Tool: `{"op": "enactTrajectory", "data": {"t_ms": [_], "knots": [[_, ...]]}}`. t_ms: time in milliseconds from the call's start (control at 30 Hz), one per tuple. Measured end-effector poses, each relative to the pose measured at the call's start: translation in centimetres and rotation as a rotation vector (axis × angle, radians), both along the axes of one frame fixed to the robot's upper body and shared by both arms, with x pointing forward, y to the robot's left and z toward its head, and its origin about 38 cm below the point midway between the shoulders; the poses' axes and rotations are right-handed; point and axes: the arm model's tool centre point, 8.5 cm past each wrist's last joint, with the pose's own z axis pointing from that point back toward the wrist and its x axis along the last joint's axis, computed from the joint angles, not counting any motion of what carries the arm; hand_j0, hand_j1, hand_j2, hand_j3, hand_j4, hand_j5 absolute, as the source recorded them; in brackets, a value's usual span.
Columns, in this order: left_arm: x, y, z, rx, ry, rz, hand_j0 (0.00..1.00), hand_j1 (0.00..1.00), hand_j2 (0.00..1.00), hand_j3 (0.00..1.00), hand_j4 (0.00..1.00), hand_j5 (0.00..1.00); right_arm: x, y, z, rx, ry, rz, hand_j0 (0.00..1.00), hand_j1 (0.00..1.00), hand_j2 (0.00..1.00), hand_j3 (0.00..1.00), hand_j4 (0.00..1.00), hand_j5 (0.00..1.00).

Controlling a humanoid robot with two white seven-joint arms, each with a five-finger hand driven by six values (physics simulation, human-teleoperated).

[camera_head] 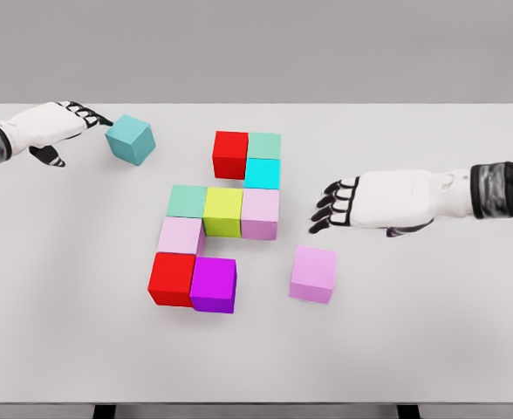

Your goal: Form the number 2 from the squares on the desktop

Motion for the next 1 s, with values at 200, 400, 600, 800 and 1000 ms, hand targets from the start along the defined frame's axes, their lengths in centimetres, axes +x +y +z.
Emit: {"op": "enactTrajectory", "data": {"t_ms": [200, 400, 600, 800, 1000], "knots": [[0.0, -0.5, -0.2, 0.009, 0.007, -0.016, 0.97, 0.97, 0.97, 0.97, 0.97, 0.97, -0.1, -4.1, 1.8, -0.154, -0.001, -0.056, 0.65, 0.65, 0.65, 0.65, 0.65, 0.65], [-0.1, -1.3, -0.2, 0.014, 0.005, -0.047, 0.98, 0.98, 0.98, 0.98, 0.98, 0.98, -0.7, -4.4, -3.4, -0.28, 0.091, -0.029, 0.44, 0.44, 0.44, 0.44, 0.44, 0.44], [-0.2, -2.2, 0.4, 0.016, -0.01, -0.083, 0.98, 0.98, 0.98, 0.98, 0.98, 0.98, 0.0, -3.1, -4.7, -0.286, 0.104, -0.008, 0.42, 0.42, 0.42, 0.42, 0.42, 0.42], [-0.7, -2.1, 0.5, 0.032, -0.011, -0.1, 0.98, 0.98, 0.98, 0.98, 0.98, 0.98, 1.4, -2.7, -5.1, -0.198, 0.085, -0.036, 0.42, 0.42, 0.42, 0.42, 0.42, 0.42], [-1.0, -1.4, 0.4, 0.057, -0.001, -0.103, 0.98, 0.98, 0.98, 0.98, 0.98, 0.98, 2.2, -2.6, -4.8, -0.072, 0.046, -0.059, 0.41, 0.41, 0.41, 0.41, 0.41, 0.41]]}}
